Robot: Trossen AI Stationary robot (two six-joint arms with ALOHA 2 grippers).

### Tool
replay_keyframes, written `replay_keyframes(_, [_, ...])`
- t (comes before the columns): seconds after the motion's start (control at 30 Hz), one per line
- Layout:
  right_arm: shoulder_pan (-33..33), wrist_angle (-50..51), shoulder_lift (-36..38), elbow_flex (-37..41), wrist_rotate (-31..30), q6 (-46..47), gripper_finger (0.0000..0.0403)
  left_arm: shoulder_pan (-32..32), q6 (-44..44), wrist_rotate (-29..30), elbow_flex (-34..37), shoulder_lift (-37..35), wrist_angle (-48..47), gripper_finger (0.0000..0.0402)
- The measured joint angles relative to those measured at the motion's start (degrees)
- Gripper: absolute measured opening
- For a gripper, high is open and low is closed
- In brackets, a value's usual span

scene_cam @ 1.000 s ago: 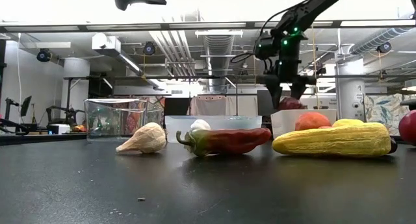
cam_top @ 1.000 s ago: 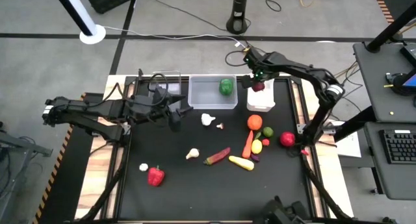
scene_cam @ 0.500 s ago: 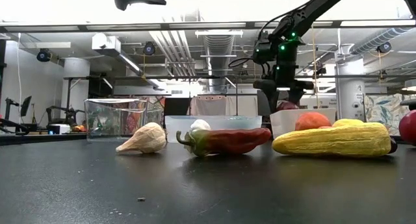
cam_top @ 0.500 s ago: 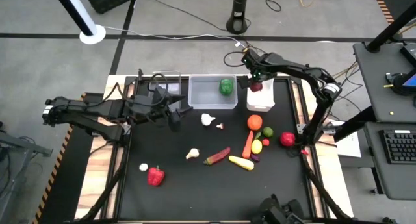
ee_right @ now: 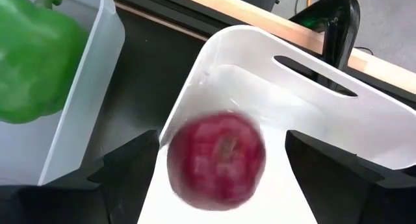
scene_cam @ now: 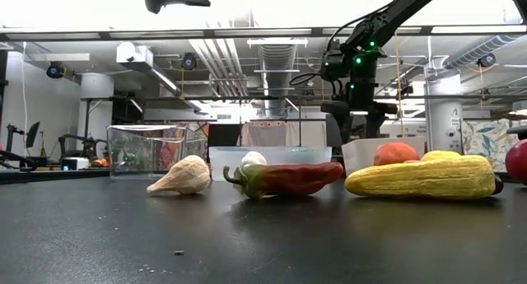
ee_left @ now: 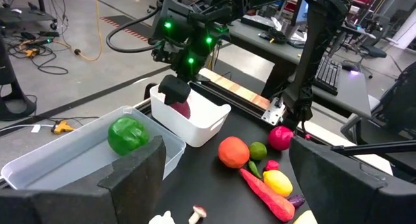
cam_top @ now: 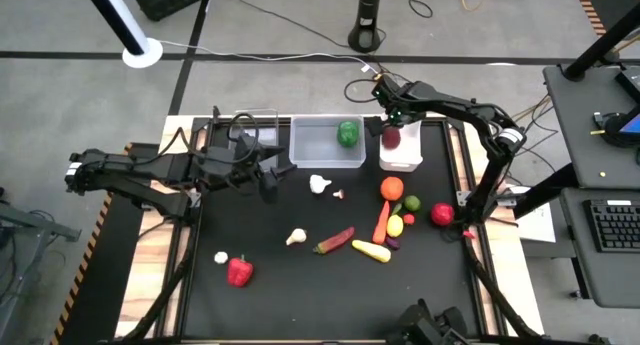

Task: Sort produce into baskets
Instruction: Put the middle white garlic into the transparent bin

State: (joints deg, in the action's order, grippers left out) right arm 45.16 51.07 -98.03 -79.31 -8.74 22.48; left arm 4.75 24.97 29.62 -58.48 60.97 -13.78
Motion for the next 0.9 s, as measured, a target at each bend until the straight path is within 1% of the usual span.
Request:
replay_keyframes(0.23, [0.0, 0.5, 0.4, 0.1, -0.3, 0.0, 0.0331, 0.0, 0.0, -0.1, 0.0, 0.0, 0.0, 0.0307])
replay_keyframes(0.4, [0.0, 1.7, 3.3, 0.1, 0.0, -0.2, 0.032, 0.0, 0.0, -0.1, 0.0, 0.0, 0.0, 0.0306])
replay_keyframes(0.5, [0.0, 3.0, 5.7, 0.1, 2.1, -0.5, 0.0313, 0.0, 0.0, -0.2, 0.0, 0.0, 0.0, 0.0306])
replay_keyframes(0.7, [-0.2, 5.6, 11.0, 0.1, 9.5, -0.1, 0.0295, 0.0, 1.8, -0.8, 0.0, 0.0, -1.0, 0.0306])
replay_keyframes(0.8, [-1.3, 6.0, 13.9, 0.1, 11.9, 0.2, 0.0287, 0.0, 3.1, -3.5, 0.0, 0.0, -2.4, 0.0307])
replay_keyframes(0.9, [-3.0, 5.9, 16.8, 0.1, 12.3, 1.5, 0.028, 0.0, 4.8, -5.9, 0.0, 0.1, -5.9, 0.0307])
